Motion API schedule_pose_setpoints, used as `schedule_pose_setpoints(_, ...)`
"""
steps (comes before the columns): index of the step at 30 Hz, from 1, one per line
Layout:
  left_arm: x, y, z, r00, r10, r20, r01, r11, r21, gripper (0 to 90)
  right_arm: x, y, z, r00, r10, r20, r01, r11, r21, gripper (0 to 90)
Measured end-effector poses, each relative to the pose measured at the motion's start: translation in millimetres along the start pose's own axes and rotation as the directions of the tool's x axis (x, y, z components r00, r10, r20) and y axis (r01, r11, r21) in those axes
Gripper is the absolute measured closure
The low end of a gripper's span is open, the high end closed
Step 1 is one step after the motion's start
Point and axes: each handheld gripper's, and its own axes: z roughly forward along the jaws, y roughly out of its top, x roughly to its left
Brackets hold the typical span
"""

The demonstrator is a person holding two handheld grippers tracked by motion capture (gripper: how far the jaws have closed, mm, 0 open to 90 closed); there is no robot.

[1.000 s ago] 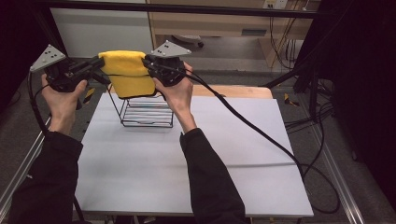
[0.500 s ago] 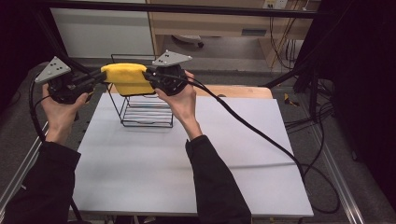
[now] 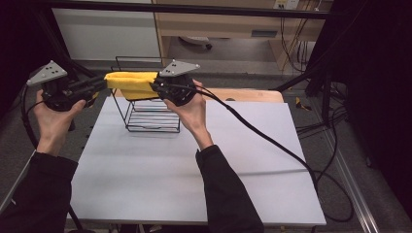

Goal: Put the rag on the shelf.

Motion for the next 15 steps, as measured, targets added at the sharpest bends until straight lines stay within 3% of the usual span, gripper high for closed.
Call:
schedule_pose_setpoints(5,1.8,8.1,6.7,0.9990,-0.043,0.014,0.043,0.9991,0.006,79.8,1.2,-3.9,1.0,1.0000,-0.010,-0.001,0.010,1.000,0.004,77.9)
schedule_pose_setpoints(9,1.4,15.8,13.8,0.9989,-0.047,0.007,0.047,0.9988,0.017,85.2,1.6,-6.7,2.2,0.9998,-0.020,-0.007,0.020,1.000,0.012,77.8)
schedule_pose_setpoints(12,0.5,20.4,21.5,0.9994,-0.035,-0.005,0.036,0.9975,0.062,89.7,2.3,-9.2,3.9,0.9996,-0.028,-0.007,0.028,0.999,0.016,77.8)
schedule_pose_setpoints(15,-3.0,17.8,28.0,0.9994,-0.033,0.013,0.031,0.9945,0.100,90.0,2.6,-10.5,4.2,0.9997,-0.023,-0.007,0.024,1.000,0.014,77.8)
